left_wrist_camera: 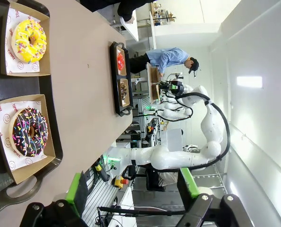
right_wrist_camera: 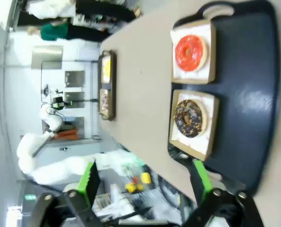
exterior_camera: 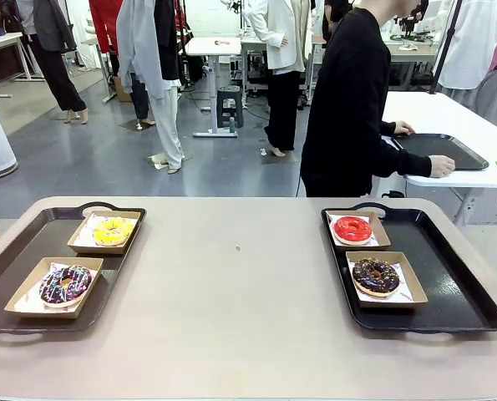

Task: Individually package the donuts and arrange them on the tray.
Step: Place the picked Paper togo box on the Handle tray.

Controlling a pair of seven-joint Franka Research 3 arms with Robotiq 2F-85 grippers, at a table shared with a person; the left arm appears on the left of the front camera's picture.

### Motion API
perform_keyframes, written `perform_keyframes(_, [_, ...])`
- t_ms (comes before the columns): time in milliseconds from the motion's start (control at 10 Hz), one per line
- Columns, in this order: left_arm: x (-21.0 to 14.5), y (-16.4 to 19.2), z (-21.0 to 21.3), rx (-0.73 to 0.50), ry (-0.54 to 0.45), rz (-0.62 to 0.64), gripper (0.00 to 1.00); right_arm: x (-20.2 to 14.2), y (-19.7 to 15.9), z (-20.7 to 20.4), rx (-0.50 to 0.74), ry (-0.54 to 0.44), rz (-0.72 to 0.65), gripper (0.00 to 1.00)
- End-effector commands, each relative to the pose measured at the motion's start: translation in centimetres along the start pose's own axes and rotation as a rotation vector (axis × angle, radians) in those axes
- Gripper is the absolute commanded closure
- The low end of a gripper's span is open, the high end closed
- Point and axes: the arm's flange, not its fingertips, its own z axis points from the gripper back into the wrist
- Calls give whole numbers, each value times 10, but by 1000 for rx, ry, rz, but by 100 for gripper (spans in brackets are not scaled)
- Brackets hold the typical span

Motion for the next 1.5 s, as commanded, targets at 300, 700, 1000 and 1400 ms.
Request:
perform_keyframes(300, [-1,-2,1,-6,-2,-8,0,27,-111,-4,209,42,-126,0])
perform_keyframes(700, [-1,-2,1,-6,-2,-8,0,18,-123,-14,193,37,-150,0])
perform_keyframes(1000, [-1,-2,1,-6,-2,-8,0,18,-123,-14,193,37,-150,0])
perform_keyframes(1400, [-1,-2,1,-6,-2,-8,0,18,-123,-14,193,37,-150,0])
